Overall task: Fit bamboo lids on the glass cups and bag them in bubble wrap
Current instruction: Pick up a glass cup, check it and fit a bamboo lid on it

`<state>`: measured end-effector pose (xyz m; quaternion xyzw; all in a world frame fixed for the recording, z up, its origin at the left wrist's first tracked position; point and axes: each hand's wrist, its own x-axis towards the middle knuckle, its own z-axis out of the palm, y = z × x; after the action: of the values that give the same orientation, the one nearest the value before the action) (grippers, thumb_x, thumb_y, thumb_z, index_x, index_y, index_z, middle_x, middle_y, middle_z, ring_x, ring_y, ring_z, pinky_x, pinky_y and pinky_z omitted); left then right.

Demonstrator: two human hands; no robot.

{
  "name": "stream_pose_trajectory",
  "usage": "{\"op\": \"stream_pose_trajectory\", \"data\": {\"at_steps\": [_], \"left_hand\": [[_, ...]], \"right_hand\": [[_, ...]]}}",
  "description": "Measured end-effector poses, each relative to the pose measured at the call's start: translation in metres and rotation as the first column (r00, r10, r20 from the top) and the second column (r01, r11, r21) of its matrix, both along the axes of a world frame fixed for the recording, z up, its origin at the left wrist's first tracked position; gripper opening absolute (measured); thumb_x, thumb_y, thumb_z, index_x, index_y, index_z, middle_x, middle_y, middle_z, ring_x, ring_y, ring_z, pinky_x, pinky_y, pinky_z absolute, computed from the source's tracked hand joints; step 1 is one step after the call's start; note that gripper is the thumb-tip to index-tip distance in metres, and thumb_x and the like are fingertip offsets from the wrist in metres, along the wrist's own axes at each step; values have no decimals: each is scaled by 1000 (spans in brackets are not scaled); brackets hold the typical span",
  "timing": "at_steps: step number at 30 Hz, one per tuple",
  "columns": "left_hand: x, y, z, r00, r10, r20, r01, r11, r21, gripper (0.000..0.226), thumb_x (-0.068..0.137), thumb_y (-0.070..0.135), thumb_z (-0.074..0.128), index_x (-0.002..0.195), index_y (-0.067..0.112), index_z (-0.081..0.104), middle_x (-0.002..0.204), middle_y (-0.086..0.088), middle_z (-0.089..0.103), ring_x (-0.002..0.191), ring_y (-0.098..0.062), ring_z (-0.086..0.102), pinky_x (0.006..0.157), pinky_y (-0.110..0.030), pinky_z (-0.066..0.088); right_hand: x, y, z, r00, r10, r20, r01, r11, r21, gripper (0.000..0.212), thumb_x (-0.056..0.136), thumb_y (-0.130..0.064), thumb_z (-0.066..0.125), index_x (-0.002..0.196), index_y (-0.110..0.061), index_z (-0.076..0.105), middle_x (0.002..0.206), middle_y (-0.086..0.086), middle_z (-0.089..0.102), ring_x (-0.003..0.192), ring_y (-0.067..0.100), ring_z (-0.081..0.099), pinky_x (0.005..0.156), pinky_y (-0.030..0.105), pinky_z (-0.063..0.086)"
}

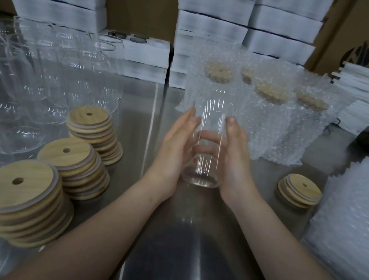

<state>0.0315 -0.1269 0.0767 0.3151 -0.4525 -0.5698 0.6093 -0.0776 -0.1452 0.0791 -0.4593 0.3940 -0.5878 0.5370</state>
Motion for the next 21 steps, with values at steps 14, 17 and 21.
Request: {"op": "stream_pose_trajectory", "data": {"at_steps": [14,17,21], "left_hand": [[-2,4,-4,988,139,65,-133,987,-92,57,74,54,58,124,28,49,98,2,72,85,-8,72,66,-25,58],[-1,1,-6,994,100,45,-98,994,-55,48,84,63,53,121,32,52,112,-3,68,96,-10,71,69,-26,58],[1,1,-2,999,11,-44,-9,999,45,76,79,67,41,138,21,49,123,-5,66,104,-21,70,87,-41,57]], "right_hand": [[10,1,2,988,-75,-137,74,997,-14,46,100,-59,28,118,-27,55,106,12,67,86,32,71,79,60,57],[5,-1,3,990,-74,-117,72,997,-19,34,104,-49,30,108,-32,58,87,3,62,59,13,64,64,41,52],[-3,0,2,999,-13,-30,13,1000,-5,24,105,-35,41,106,-26,63,81,5,62,55,13,58,50,28,48]]}}
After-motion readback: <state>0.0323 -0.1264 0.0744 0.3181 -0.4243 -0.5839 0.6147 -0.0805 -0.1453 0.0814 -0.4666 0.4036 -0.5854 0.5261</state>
